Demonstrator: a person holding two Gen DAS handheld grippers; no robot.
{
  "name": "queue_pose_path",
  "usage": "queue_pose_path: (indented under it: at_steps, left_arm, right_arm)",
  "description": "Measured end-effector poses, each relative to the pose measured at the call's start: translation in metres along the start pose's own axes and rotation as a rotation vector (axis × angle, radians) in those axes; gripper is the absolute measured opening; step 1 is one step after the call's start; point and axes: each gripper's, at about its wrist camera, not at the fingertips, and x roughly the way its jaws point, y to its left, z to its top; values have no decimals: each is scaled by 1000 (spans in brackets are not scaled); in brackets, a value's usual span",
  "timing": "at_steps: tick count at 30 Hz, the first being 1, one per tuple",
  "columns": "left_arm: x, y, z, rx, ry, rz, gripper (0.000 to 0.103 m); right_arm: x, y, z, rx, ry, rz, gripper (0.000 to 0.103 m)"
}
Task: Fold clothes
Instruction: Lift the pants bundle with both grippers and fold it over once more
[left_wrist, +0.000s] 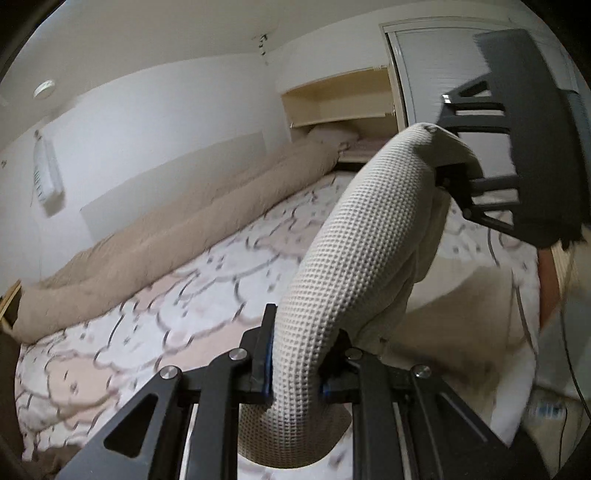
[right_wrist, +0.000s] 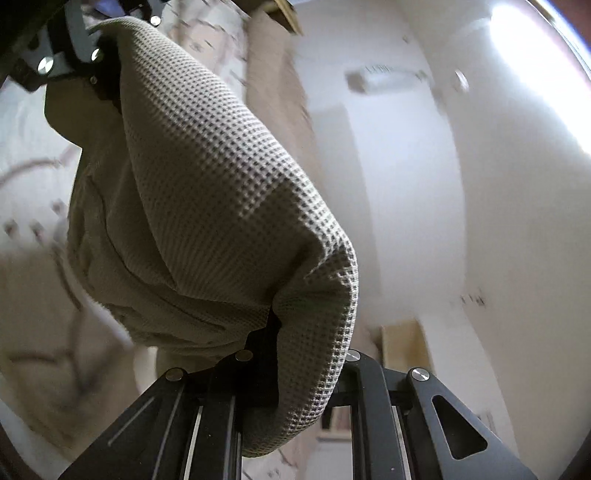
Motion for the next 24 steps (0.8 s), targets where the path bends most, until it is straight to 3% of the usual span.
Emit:
queue_pose_path:
  at_steps: [5,12,15,18,21,24]
  left_arm:
    - [67,-30,49,-39,13,20,18]
    - [147,-59,73,-92,41,103,18]
    - [167,-67,78,-64,40,167,18]
    - [184,-81,67,-5,62,208,18]
    - [189,-93,42,18,79,190,18]
    - [181,-112,19,75,44,181,18]
  right_arm:
    - [52,-33,-48,52,67,-62,14]
    - [137,-42,-97,140,102,-65,14]
    - [164,-43,-106,193,100,-65,14]
    - [185,-38,-115,225,87,-41,14]
    - [197,-18,-124,181,96,3,14]
    - [191,-1,-133,103,81,4,14]
